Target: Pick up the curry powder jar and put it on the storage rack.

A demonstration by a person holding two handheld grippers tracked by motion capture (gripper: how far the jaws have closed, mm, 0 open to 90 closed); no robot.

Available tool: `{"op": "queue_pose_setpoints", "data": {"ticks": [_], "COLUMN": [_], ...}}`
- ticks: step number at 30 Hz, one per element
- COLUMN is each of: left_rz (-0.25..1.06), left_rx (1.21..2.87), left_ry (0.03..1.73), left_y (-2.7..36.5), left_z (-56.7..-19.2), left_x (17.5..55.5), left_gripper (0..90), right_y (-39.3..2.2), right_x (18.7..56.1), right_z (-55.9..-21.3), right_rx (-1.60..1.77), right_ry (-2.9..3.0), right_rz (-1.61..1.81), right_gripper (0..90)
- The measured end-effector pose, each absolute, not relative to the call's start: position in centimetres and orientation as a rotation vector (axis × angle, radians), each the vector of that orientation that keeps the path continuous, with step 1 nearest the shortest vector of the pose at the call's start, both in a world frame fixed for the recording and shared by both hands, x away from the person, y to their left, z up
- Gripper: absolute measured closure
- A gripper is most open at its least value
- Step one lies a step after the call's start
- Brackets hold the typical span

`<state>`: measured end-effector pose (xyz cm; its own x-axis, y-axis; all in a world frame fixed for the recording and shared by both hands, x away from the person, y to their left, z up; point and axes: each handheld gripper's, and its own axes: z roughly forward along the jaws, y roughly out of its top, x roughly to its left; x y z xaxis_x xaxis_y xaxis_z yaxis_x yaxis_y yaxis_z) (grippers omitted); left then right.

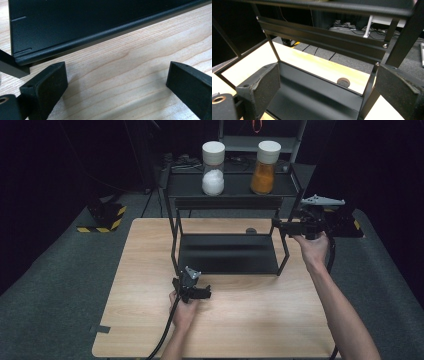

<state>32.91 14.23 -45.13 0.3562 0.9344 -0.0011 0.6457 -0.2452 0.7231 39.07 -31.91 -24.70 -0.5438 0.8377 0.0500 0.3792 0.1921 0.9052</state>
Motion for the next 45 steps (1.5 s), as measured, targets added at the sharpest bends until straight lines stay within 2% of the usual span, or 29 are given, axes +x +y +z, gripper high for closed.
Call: {"op": "queue_pose_setpoints", "data": {"ticks": [45], "left_rz": [0.584], "left_rx": [1.986], "left_ry": [1.369], "left_y": [14.2], "left_z": [-45.1], "left_x": [32.9], "left_gripper": [3.3], "right_y": [-31.4], "right_x": [38.9], "right_z": [-33.0], "right_rx": [1.244], "right_ry": [2.095], "right_rz": [1.235], "right_gripper": [5.8]}}
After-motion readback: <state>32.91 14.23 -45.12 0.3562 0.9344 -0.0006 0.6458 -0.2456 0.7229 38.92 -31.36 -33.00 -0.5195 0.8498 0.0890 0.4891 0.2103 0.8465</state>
